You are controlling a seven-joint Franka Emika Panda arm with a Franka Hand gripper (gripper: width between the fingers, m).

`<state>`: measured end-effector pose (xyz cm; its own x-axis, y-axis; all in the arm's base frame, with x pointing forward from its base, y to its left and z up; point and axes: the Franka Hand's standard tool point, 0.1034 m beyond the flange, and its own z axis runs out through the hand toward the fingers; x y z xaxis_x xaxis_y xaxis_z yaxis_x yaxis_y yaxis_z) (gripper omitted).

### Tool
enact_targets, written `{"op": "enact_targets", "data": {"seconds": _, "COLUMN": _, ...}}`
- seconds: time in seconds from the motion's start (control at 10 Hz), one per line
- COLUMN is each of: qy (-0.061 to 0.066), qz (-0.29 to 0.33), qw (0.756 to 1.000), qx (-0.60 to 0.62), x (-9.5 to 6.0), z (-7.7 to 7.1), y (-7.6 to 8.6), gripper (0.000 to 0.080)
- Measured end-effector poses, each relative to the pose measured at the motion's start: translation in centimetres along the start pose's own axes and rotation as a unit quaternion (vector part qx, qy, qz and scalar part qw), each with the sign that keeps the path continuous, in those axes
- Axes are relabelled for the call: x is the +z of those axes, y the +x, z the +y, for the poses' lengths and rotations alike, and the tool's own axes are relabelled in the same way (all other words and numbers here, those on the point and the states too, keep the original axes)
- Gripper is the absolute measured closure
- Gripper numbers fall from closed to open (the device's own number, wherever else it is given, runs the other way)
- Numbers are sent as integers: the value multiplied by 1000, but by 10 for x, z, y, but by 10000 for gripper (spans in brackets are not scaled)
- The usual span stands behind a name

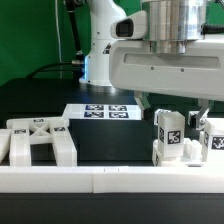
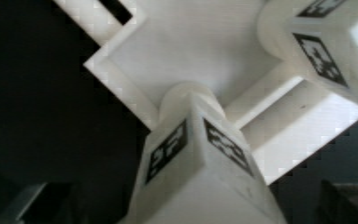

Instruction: Assemble chair

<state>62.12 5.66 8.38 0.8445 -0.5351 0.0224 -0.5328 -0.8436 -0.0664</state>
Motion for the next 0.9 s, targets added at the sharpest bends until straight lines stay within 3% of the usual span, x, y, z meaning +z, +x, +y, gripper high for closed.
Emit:
{"op": "enact_targets", "data": {"seconds": 0.4, "qy": -1, "qz": 0, "qw": 991, "qx": -130, "x": 0, "z": 1, "y": 1, "gripper": 151}}
{"op": "enact_targets", "data": {"seconds": 0.8, "qy": -10, "qz": 5, "qw": 975, "qx": -224, "x": -4, "z": 4, "y": 5, "gripper": 181}}
{"op": "enact_targets", "data": {"seconds": 0.9, "qy": -10, "qz": 5, "qw": 976, "qx": -219, "x": -3, "z": 4, "y": 5, "gripper": 360}}
